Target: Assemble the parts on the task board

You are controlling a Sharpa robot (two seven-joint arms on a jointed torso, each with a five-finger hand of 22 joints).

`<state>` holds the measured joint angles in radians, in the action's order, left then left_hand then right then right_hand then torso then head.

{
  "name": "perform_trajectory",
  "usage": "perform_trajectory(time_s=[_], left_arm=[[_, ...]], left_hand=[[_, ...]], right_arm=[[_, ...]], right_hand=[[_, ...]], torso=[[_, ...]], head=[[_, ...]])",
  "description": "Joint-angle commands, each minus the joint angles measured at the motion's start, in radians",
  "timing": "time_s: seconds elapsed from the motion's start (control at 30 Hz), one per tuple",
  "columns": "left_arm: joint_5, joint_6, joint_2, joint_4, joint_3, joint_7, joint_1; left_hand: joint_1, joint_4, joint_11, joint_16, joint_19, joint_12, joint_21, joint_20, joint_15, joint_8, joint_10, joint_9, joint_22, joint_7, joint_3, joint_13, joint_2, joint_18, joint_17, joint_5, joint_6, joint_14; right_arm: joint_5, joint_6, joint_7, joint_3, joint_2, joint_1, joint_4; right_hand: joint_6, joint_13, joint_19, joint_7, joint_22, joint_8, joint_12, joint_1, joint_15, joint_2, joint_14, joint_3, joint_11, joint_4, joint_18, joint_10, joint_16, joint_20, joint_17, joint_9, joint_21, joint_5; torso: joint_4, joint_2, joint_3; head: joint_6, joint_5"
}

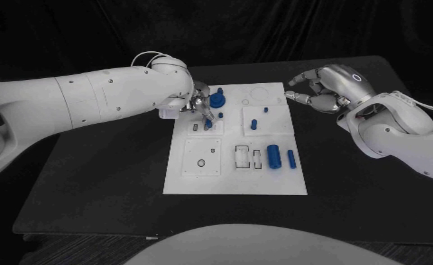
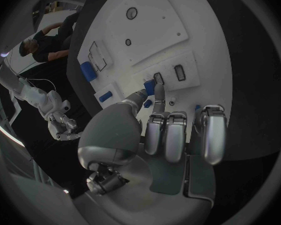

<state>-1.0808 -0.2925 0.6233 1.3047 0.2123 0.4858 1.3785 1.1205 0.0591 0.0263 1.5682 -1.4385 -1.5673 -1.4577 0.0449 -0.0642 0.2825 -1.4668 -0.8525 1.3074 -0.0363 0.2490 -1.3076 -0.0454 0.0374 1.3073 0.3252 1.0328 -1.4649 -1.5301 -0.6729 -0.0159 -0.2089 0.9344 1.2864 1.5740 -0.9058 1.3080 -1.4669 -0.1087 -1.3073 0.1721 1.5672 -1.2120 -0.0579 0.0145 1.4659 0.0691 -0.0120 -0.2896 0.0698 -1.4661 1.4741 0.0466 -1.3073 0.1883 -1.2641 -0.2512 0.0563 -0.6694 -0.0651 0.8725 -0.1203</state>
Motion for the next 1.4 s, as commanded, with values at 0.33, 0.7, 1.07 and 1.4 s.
perform_trajectory(time_s=[0.33,0.7,1.07,1.4], left_arm=[[0.002,0.0,0.008,0.008,-0.001,0.007,-0.002],[0.002,-0.004,0.017,0.012,0.0,0.013,-0.002],[0.002,-0.007,0.02,0.016,0.0,0.015,-0.003],[0.002,-0.005,0.022,0.022,0.0,0.017,-0.005]], left_hand=[[-0.013,0.001,0.002,0.003,0.008,-0.003,0.007,-0.001,-0.005,-0.006,-0.104,-0.002,0.129,0.0,0.009,-0.263,-0.001,0.009,0.263,0.0,0.0,-0.106],[-0.016,0.001,0.002,0.003,0.011,-0.003,0.01,-0.001,-0.005,-0.007,-0.104,-0.002,0.126,0.0,0.013,-0.263,-0.001,0.01,0.263,0.0,-0.001,-0.106],[-0.019,0.001,0.002,0.003,0.012,-0.003,0.011,0.0,-0.004,-0.009,-0.104,-0.003,0.125,0.0,0.017,-0.263,0.0,0.011,0.263,0.0,-0.001,-0.106],[-0.02,0.001,0.002,0.003,0.013,-0.003,0.012,0.0,-0.004,-0.01,-0.104,-0.003,0.124,0.0,0.019,-0.263,0.0,0.011,0.263,0.0,-0.001,-0.106]], right_arm=[[-0.002,0.01,0.02,0.001,0.0,-0.004,-0.001],[-0.002,0.013,0.02,0.001,-0.002,-0.007,-0.002],[-0.002,0.018,0.022,0.001,-0.003,-0.009,-0.003],[-0.002,0.021,0.025,0.001,-0.002,-0.009,-0.003]], right_hand=[[-0.006,0.263,0.0,0.002,-0.172,0.003,0.004,-0.008,0.008,-0.003,0.074,-0.003,-0.008,0.005,-0.001,-0.105,-0.003,0.009,-0.119,-0.001,0.007,-0.003],[-0.006,0.263,0.0,0.002,-0.171,0.003,0.004,-0.009,0.008,-0.003,0.073,-0.003,-0.008,0.005,-0.001,-0.105,-0.005,0.009,-0.116,-0.001,0.008,-0.003],[-0.006,0.263,0.0,0.002,-0.171,0.003,0.004,-0.009,0.008,-0.003,0.073,-0.003,-0.008,0.005,-0.001,-0.105,-0.005,0.009,-0.116,-0.001,0.008,-0.003],[-0.007,0.263,0.001,0.002,-0.171,0.003,0.004,-0.009,0.008,-0.003,0.073,-0.003,-0.008,0.004,-0.001,-0.105,-0.006,0.009,-0.115,-0.002,0.01,-0.003]], torso=[[0.0008,0.0,0.0],[0.0006,0.0,0.0],[0.0009,0.0,0.0001],[0.0012,0.0,0.0]], head=[[0.0,-0.006],[0.0,-0.01],[0.0,-0.011],[0.0,-0.012]])
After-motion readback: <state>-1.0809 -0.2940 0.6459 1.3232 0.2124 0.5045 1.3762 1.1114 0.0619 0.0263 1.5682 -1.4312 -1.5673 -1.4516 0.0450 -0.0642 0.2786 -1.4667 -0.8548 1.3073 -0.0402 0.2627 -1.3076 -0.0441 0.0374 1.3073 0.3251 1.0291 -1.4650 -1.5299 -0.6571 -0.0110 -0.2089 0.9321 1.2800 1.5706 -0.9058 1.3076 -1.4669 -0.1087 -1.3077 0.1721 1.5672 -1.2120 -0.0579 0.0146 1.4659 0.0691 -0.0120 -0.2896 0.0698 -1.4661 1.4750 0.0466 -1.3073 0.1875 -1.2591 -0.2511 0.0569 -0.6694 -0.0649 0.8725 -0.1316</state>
